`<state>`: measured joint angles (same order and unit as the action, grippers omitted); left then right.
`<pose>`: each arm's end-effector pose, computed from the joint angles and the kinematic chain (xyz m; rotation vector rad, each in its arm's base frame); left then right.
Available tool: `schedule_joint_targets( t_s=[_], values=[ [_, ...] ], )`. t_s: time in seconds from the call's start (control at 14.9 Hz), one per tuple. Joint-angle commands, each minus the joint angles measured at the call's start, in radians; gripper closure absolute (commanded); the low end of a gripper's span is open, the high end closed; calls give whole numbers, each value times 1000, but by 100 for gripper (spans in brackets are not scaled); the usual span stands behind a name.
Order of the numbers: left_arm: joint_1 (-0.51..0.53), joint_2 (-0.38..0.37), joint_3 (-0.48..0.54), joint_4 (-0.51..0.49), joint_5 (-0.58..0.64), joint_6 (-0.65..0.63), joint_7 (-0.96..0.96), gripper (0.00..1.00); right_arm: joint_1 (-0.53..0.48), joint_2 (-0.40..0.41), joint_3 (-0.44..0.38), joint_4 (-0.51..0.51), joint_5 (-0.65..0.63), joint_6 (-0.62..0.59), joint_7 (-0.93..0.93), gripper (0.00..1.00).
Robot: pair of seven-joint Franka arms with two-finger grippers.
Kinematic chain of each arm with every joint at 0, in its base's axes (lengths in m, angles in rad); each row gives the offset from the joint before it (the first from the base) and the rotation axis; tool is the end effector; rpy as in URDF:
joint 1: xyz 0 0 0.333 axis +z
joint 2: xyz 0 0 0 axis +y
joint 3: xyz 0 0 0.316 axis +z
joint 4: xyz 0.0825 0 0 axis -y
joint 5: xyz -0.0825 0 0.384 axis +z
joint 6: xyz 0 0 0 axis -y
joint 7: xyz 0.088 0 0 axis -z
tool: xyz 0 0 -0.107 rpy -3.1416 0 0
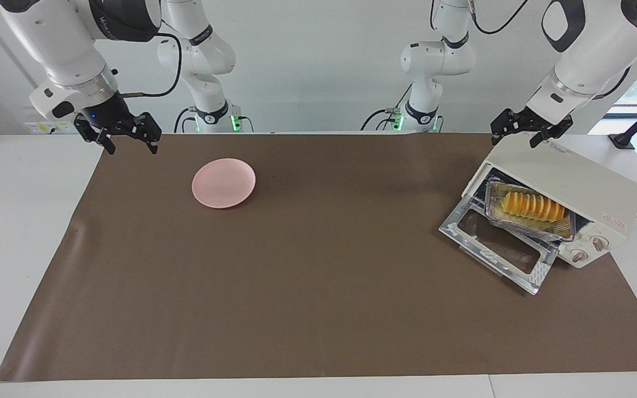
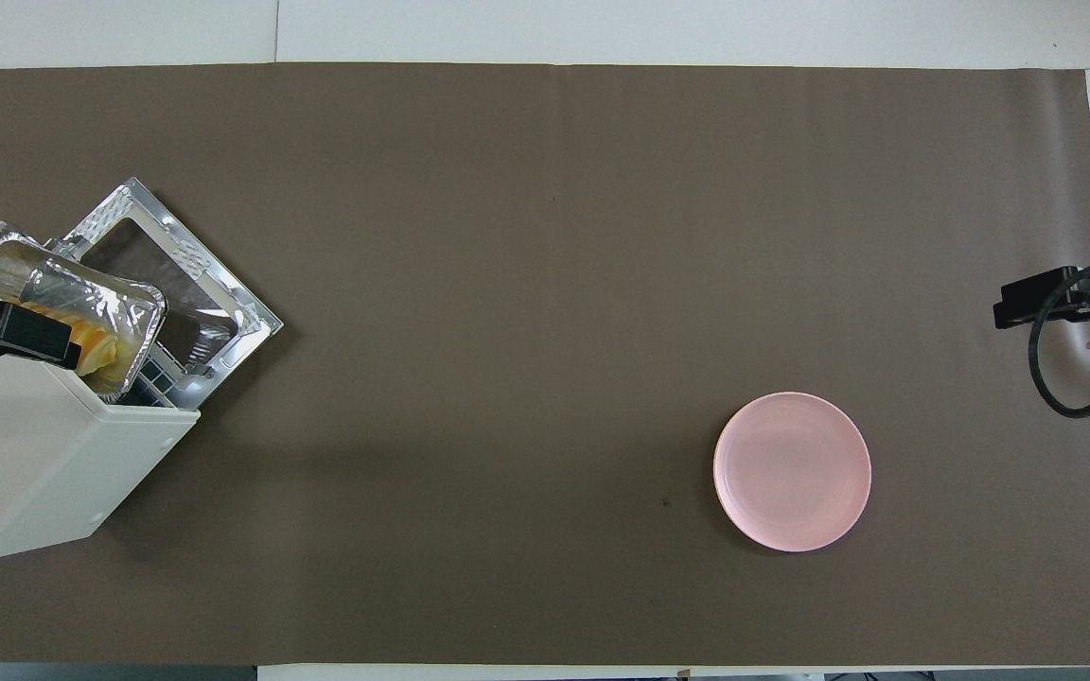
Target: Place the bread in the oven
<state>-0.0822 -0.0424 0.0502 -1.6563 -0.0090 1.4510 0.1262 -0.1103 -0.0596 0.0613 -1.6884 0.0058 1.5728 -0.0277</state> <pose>0.5254 -0.0173 0.5982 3.1028 -0.2468 -0.2531 0.5330 -0.0246 0.6016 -3.1359 0.0340 0.0878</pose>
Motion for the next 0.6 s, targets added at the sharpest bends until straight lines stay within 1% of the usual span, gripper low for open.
schedule_joint_targets(
  t_s=[0.0,0.07,0.54],
  values=[
    [4,-11,-44,-25,26,26,9,0,-11,-3,9,4,13,-13,11,0],
    [7,-11,-64,-25,34,34,10,0,-11,-3,9,4,13,-13,11,0],
    [7,-8,-66,-20,31,43,-2,0,-11,-3,9,4,13,-13,11,0]
  ],
)
